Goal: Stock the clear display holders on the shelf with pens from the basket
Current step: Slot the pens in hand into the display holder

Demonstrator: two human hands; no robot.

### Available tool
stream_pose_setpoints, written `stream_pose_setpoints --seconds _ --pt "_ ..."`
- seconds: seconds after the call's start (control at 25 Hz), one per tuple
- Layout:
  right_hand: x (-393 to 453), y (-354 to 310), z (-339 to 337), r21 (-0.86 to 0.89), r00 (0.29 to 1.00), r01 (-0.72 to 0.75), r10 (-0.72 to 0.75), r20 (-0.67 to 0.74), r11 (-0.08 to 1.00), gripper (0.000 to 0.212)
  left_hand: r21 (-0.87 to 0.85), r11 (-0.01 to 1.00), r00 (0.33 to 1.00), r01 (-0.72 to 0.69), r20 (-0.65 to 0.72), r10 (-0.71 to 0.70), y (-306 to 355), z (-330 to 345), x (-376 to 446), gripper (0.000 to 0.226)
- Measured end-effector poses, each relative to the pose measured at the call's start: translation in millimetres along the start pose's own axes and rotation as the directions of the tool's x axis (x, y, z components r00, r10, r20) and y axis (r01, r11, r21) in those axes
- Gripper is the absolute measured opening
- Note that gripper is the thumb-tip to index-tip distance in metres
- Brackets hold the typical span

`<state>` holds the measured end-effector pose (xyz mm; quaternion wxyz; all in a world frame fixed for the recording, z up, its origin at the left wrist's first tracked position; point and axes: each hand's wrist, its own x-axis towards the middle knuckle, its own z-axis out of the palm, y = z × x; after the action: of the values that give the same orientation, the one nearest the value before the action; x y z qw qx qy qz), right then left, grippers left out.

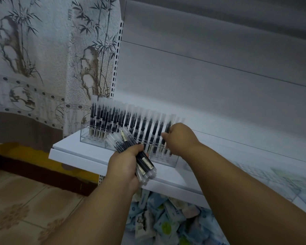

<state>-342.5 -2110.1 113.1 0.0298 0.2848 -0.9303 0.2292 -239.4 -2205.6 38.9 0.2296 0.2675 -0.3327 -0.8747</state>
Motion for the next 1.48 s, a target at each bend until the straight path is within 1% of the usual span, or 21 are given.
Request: stream_pose_setpoints --seconds 0.08,0.16,0.24,0.32,0.36,0.4,0.44,0.48,0.52,0.56,0.64,0.72,0.8,0.84,0.88,0.96,1.04,1.12,1.2,1.32,1.48 --pt "0 -4 3 -0.081 1.000 -0.018 0.017 -0.011 0.997 0.044 0.011 1.000 1.000 -0.001 -0.005 0.001 -1 -1 1 0.039" --pt "-1 -5 8 -0.097 0.998 -0.037 0.032 -0.048 0.995 0.049 0.026 1.000 1.000 0.004 0.001 -0.004 0 -2 2 0.038" --pt "-3 -1 12 -0.051 0.994 -0.055 0.050 -0.097 0.997 0.051 0.044 0.999 1.000 0.008 0.003 -0.008 0 -3 1 0.038" --pt "-6 3 14 0.022 0.980 -0.072 0.075 -0.184 0.997 0.052 0.044 0.999 1.000 0.002 0.009 -0.002 0 -4 1 0.037" --pt "-9 4 13 0.054 0.970 -0.062 0.073 -0.233 0.997 0.051 0.038 0.999 1.000 0.002 0.017 -0.002 1 -4 0 0.037" --pt "-13 1 13 0.085 0.967 -0.032 0.052 -0.249 0.996 0.048 0.038 0.999 1.000 0.003 0.029 -0.004 2 -4 -1 0.038" --pt "-17 -4 12 0.129 0.976 0.017 0.011 -0.217 0.991 0.045 0.046 0.999 0.999 0.005 0.040 -0.006 3 -5 -2 0.038" --pt "-22 -12 13 0.202 0.989 0.056 -0.027 -0.143 0.978 0.042 0.060 0.998 0.999 0.000 0.048 -0.003 4 -5 -4 0.036" --pt "-25 -22 13 0.291 0.997 0.064 -0.053 -0.048 0.955 0.038 0.075 0.997 0.998 -0.013 0.056 0.009 5 -4 -6 0.033" --pt "-26 -31 13 0.360 0.997 0.042 -0.059 0.038 0.932 0.035 0.093 0.995 0.998 -0.032 0.065 0.026 5 -3 -8 0.028" --pt "-21 -43 11 0.373 0.987 -0.024 -0.038 0.158 0.927 0.033 0.136 0.987 0.994 -0.090 0.075 0.081 4 -1 -10 0.020" --pt "-17 -47 9 0.373 0.977 -0.079 -0.002 0.212 0.924 0.028 0.145 0.981 0.990 -0.131 0.078 0.120 2 1 -11 0.016" --pt "-17 -47 9 0.443 0.976 -0.124 0.029 0.216 0.888 0.025 0.127 0.983 0.989 -0.132 0.085 0.122 2 0 -11 0.016" --pt "-18 -46 8 0.468 0.983 -0.124 0.044 0.178 0.875 0.025 0.118 0.985 0.989 -0.123 0.092 0.112 2 0 -11 0.016" --pt "-17 -43 6 0.477 0.993 -0.103 0.059 0.106 0.873 0.026 0.109 0.988 0.990 -0.109 0.099 0.098 1 -1 -10 0.016" --pt "-12 -33 -3 0.495 0.990 -0.031 0.095 -0.106 0.868 0.030 0.074 0.994 0.992 -0.086 0.097 0.079 1 -1 -9 0.015" --pt "-3 -19 -16 0.537 0.944 0.041 0.144 -0.298 0.842 0.027 0.056 0.995 0.994 -0.087 0.073 0.083 1 -1 -6 0.015" --pt "2 -6 -24 0.546 0.902 0.097 0.158 -0.401 0.832 0.025 0.055 0.995 0.995 -0.085 0.061 0.081 2 0 -6 0.016" --pt "3 4 -21 0.540 0.888 0.137 0.139 -0.438 0.830 0.023 0.062 0.995 0.995 -0.082 0.063 0.078 2 2 -7 0.017" --pt "1 9 -9 0.483 0.888 0.182 0.067 -0.454 0.857 0.021 0.067 0.994 0.995 -0.090 0.055 0.087 0 2 -7 0.017" --pt "7 8 -10 0.414 0.890 0.186 0.025 -0.455 0.891 0.024 0.072 0.994 0.995 -0.086 0.055 0.082 1 3 -5 0.015"
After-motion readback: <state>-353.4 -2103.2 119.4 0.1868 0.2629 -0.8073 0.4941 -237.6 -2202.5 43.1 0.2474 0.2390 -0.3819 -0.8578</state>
